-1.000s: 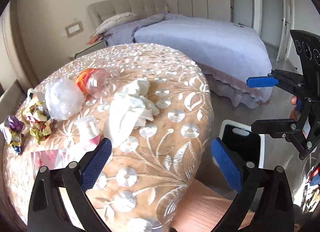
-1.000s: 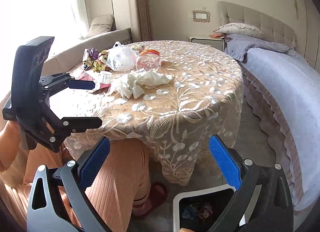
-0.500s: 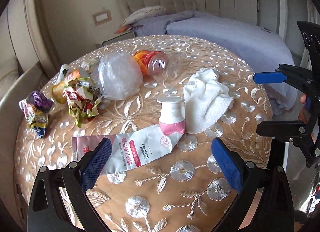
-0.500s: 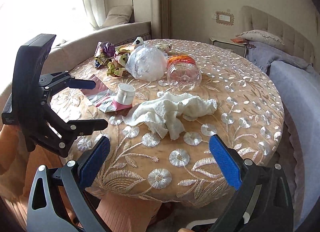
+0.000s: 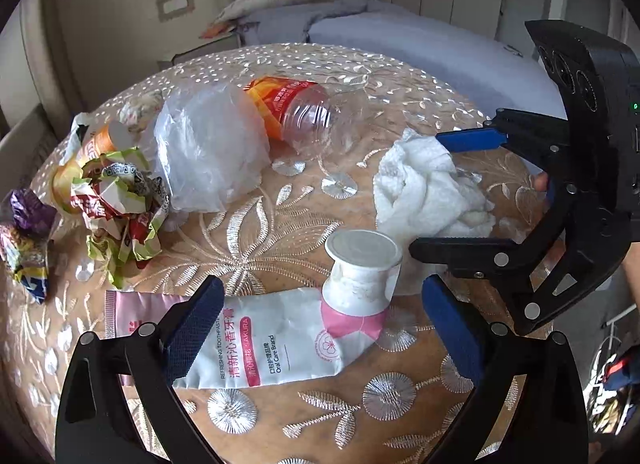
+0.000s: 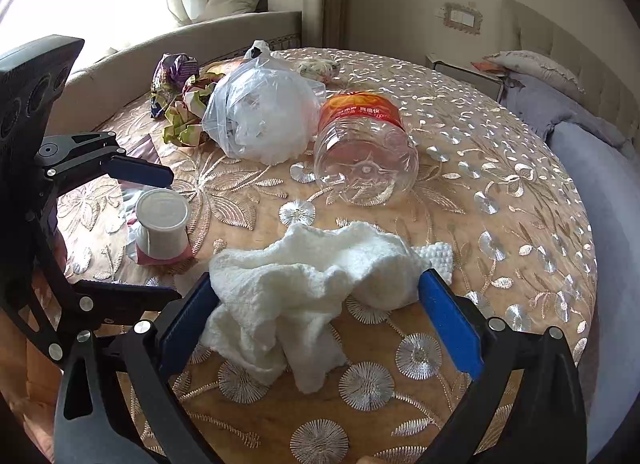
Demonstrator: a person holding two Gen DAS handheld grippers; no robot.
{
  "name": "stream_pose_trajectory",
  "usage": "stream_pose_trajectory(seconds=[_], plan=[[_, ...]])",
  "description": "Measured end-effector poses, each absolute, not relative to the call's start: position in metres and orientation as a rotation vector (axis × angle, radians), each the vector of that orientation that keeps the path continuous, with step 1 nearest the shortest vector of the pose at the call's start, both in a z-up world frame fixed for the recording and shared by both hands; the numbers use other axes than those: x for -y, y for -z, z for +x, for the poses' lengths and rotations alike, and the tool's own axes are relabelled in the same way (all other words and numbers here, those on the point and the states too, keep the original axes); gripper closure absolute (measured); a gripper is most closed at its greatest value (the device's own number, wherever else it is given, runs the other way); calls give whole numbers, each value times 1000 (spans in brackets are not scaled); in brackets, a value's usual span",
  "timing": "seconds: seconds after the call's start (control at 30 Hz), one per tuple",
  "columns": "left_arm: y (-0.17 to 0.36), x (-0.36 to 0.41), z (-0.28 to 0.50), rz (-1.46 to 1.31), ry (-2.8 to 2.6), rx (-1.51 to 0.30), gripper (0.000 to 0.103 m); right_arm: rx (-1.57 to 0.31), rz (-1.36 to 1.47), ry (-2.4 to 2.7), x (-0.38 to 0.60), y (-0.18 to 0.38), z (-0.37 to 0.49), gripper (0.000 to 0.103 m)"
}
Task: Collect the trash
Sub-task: 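Grasp the white cup with the left tool while the right tool grasps the white tissue, then carry the cup and tissue to the bin and open both tools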
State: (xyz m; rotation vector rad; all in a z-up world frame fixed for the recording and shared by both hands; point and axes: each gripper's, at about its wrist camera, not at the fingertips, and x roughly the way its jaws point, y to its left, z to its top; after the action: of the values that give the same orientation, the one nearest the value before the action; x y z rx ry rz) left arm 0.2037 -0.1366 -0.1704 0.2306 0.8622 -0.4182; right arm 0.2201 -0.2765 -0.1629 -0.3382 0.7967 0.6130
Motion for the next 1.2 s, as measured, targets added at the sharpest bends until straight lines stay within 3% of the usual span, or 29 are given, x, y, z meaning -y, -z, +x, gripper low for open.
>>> stream_pose_trajectory(seconds=[0.13,0.2,0.23,0.27,0.37,0.77,1.2], plan=[[172,144,198,246,451,-846,45,-744,-366,-590,272,160,216,6],[170,144,195,233,457,-837,58,-715,-365,-605,272,159,209,32],[169,143,190,232,451,-824,62,-727,-370,-621,271,160,207,53],[168,143,187,237,440,-813,73,-724,-379,-616,269,160,204,60],[166,139,177,218,439,-798,74,-707,-384,-606,270,159,192,68],[130,138,140,188,460,-742,74,-622,-287,-573,314,110,134,69],[117,224,92,298,670,-685,74,-635,-237,-455,385,102,76,69]])
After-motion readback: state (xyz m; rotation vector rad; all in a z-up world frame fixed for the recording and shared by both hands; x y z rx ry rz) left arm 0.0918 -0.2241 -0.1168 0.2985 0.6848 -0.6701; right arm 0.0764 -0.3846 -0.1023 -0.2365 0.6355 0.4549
